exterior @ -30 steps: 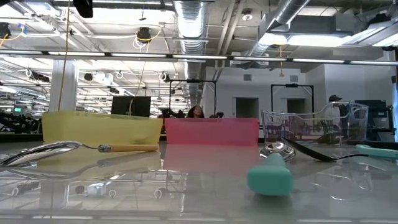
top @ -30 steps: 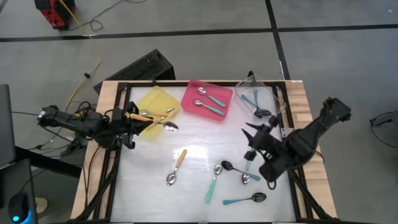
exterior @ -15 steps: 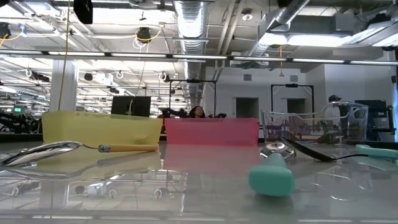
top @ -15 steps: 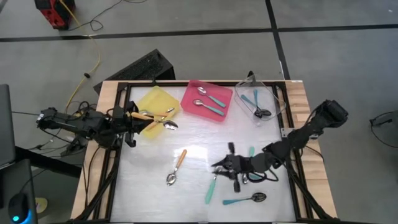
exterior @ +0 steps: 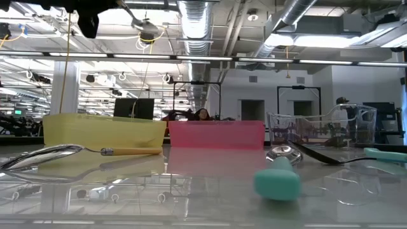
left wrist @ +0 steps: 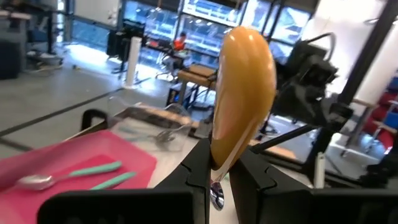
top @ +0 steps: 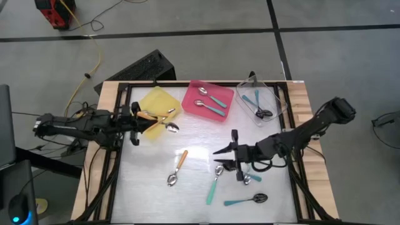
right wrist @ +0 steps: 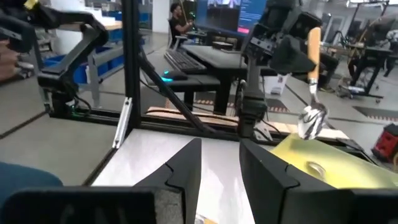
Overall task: Sort silverware by color (type)
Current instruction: Put the yellow spoon into the yellow bin
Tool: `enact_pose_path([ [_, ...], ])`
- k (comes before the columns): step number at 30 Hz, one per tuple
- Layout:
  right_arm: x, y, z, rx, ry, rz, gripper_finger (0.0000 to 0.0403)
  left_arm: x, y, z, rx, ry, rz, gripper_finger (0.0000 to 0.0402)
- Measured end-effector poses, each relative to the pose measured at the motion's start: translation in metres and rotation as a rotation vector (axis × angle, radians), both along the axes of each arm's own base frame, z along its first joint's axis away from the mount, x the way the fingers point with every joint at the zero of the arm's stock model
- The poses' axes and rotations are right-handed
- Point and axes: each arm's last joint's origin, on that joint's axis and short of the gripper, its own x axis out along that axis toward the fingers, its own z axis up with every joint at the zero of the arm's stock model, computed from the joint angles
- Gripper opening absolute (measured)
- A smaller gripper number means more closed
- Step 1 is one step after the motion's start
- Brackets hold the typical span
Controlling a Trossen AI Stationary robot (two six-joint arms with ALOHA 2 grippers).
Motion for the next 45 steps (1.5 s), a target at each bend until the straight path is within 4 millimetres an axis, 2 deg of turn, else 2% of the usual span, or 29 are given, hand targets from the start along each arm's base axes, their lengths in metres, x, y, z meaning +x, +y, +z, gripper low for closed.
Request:
enact_pose_path([
  [9, -0.007, -0.005, 0.000, 0.022, 0.067, -0.007, 0.0133, -0.001, 0.012, -0.009, -0.007, 0.097, 0.098, 0.0021],
  [16, -0.007, -0.005, -0.006, 0.056, 0.126, -0.015, 0.0133, -0.006, 0.030, -0.021, -0.033, 0.210, 0.335, 0.0021],
  [26, -0.007, -0.005, -0.007, 0.075, 0.133, -0.019, 0.0133, -0.010, 0.053, -0.039, -0.043, 0.414, 0.538, 0.0021],
  [39, -0.007, -0.007, -0.009, 0.094, 0.158, -0.030, 0.0133, 0.000, 0.085, -0.068, -0.187, 0.658, 0.552, 0.0021],
  [45, -0.007, -0.007, -0.010, 0.099, 0.162, -0.030, 0.0133, 0.000, 0.093, -0.059, -0.185, 0.775, 0.578, 0.0021],
])
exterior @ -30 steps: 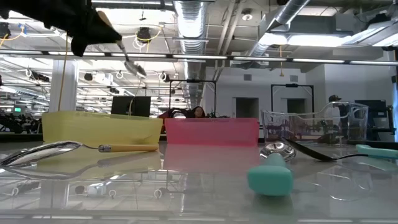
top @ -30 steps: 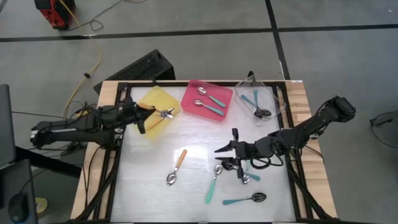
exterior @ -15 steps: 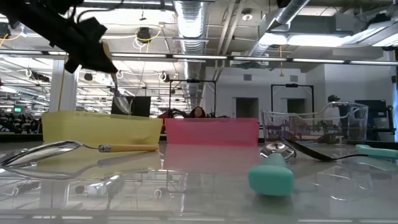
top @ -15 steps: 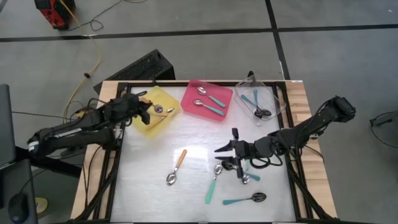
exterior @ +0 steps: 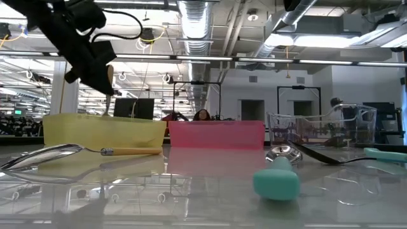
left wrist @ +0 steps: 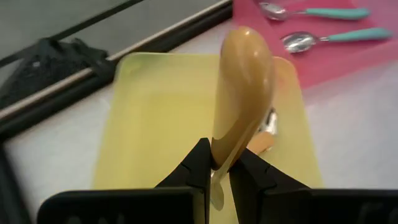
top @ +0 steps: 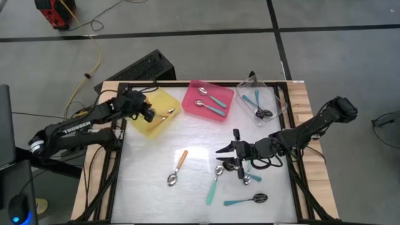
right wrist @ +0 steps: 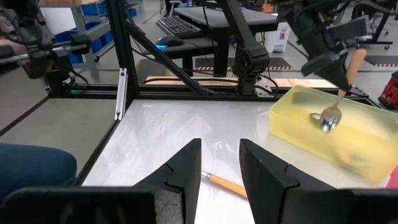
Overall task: Sort silverware by color (type)
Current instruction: Put the yellow spoon into the yellow bin
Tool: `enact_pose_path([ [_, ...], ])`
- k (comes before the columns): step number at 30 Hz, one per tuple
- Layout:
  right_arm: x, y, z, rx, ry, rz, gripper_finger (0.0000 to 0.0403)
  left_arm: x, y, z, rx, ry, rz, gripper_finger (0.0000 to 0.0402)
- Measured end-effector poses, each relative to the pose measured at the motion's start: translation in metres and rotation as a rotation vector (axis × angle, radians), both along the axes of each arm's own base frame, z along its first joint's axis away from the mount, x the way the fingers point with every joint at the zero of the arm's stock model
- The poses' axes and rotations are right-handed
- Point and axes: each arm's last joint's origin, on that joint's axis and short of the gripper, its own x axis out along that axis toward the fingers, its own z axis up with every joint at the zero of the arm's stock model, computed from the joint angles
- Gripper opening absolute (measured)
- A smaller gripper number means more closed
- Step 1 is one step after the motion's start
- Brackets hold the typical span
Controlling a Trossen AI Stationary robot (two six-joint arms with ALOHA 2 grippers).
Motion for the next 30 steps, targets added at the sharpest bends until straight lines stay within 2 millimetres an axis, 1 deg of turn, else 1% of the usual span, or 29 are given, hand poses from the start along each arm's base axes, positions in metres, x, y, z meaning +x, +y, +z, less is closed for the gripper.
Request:
enact_pose_path([
  [6, 0.000, 0.000, 0.000, -0.001, 0.000, 0.000, 0.0133, 0.004, 0.005, 0.026, -0.010, 0.058, -0.002, 0.0021],
  [9, 0.000, 0.000, 0.000, -0.001, 0.003, 0.001, 0.0133, 0.007, 0.007, 0.032, -0.015, 0.099, -0.022, 0.0021],
  [15, -0.001, 0.000, -0.003, 0.015, 0.028, -0.005, 0.0134, 0.020, 0.016, 0.016, -0.066, 0.204, -0.036, 0.0021],
  [19, -0.001, 0.000, -0.003, 0.015, 0.033, -0.004, 0.0134, 0.025, 0.019, 0.009, -0.104, 0.229, -0.057, 0.0021],
  [26, -0.001, 0.000, -0.003, 0.018, 0.033, -0.005, 0.0134, 0.020, 0.016, 0.005, -0.149, 0.291, -0.102, 0.0021],
  [30, -0.001, 0.000, -0.003, 0.017, 0.035, -0.005, 0.0134, 0.020, 0.020, 0.003, -0.167, 0.304, -0.106, 0.0021],
])
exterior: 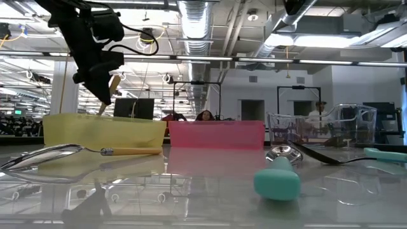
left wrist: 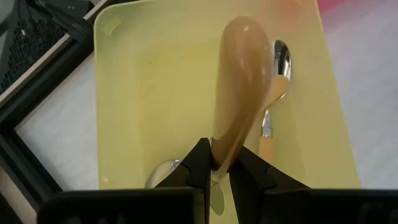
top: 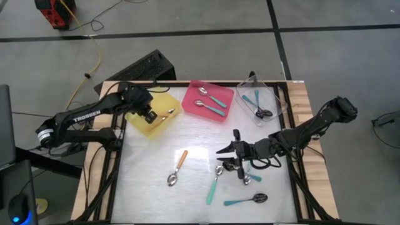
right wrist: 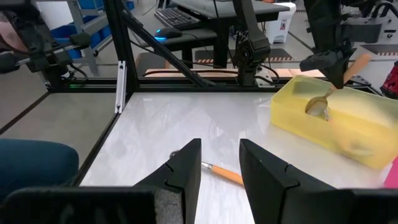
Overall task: Sort silverware by color (type)
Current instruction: Put the yellow spoon into the yellow bin
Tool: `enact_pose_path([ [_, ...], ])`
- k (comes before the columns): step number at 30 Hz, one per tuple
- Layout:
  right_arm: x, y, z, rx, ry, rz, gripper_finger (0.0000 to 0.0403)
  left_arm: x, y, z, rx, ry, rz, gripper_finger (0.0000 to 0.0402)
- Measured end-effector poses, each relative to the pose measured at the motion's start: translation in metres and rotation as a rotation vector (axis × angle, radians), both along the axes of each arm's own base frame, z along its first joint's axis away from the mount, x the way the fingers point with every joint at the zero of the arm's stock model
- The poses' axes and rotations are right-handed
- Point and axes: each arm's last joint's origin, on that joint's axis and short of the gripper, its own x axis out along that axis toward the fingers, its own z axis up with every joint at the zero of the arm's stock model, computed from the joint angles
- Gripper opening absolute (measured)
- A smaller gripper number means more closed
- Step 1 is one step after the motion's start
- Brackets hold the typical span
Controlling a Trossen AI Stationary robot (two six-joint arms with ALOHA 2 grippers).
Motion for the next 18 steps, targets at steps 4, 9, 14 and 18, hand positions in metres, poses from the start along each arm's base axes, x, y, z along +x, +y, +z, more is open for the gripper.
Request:
enact_pose_path([
  [4, -0.0001, -0.0001, -0.0005, -0.003, 0.005, 0.000, 0.0134, -0.0009, 0.0023, -0.0001, -0.006, -0.008, 0.003, 0.0021],
  [9, -0.0001, -0.0001, -0.0005, -0.003, 0.005, 0.000, 0.0134, -0.0010, 0.0025, -0.0002, -0.016, -0.012, -0.015, 0.0021],
  [14, -0.0002, -0.0001, -0.0011, -0.005, 0.011, 0.000, 0.0134, -0.0014, 0.0019, -0.0007, -0.029, -0.013, -0.021, 0.0021],
  [18, -0.0003, -0.0001, -0.0015, -0.007, 0.014, 0.000, 0.0134, -0.0015, 0.0016, -0.0010, -0.033, -0.011, -0.022, 0.0021],
])
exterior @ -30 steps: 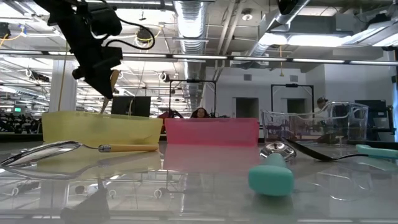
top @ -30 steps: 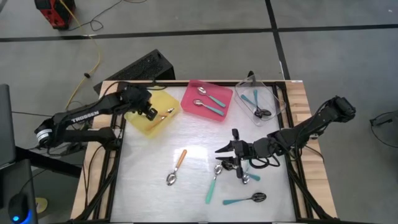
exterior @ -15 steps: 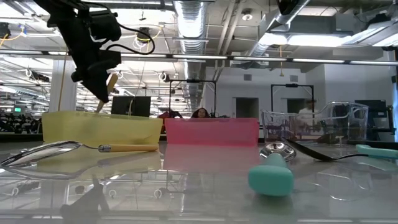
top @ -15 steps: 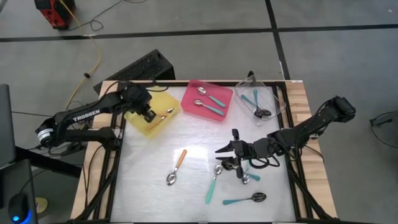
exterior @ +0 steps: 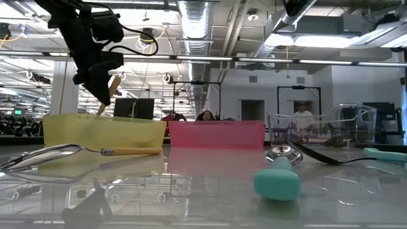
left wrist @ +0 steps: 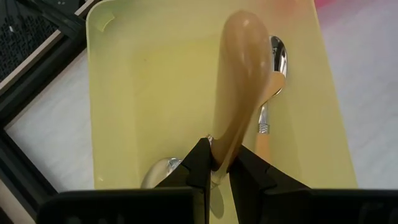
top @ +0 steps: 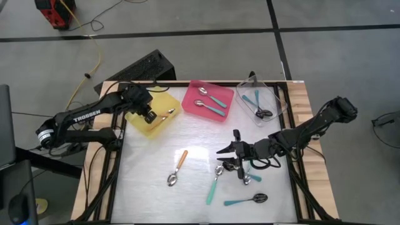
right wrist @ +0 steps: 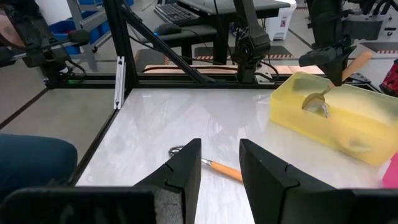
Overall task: Sort silverware by color (type)
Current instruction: Put the yellow spoon into the yellow bin
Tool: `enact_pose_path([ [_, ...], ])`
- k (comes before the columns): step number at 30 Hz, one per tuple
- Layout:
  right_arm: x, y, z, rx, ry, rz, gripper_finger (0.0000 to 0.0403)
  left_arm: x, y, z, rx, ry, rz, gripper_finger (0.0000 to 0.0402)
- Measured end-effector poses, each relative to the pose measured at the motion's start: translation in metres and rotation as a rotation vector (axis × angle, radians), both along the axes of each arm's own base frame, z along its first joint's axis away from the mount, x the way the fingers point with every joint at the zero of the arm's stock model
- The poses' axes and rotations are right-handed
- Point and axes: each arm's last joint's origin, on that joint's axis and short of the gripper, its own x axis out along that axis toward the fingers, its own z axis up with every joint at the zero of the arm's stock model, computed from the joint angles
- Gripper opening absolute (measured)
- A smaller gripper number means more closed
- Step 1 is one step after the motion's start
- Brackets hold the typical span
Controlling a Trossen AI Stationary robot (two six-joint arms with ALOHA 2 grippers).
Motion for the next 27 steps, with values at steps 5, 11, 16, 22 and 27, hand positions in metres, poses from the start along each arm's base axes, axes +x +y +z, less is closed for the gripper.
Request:
enact_pose_path([
  [5, 0.000, 0.000, 0.000, 0.000, 0.000, 0.000, 0.0134, 0.000, 0.000, 0.000, -0.004, 0.002, -0.001, 0.0021],
  [11, 0.000, 0.000, 0.000, -0.001, 0.001, 0.000, 0.0134, -0.001, 0.000, -0.001, -0.007, 0.006, -0.002, 0.0021],
  [16, 0.000, 0.000, 0.000, -0.002, 0.002, 0.000, 0.0134, -0.001, -0.001, -0.001, -0.010, 0.010, -0.001, 0.0021],
  [22, 0.000, 0.000, 0.000, -0.004, 0.004, 0.001, 0.0134, 0.004, 0.003, -0.009, -0.039, 0.048, -0.001, 0.0021],
  [27, 0.000, 0.000, 0.000, -0.005, 0.005, 0.001, 0.0134, 0.006, 0.005, -0.014, -0.051, 0.074, 0.003, 0.0021],
])
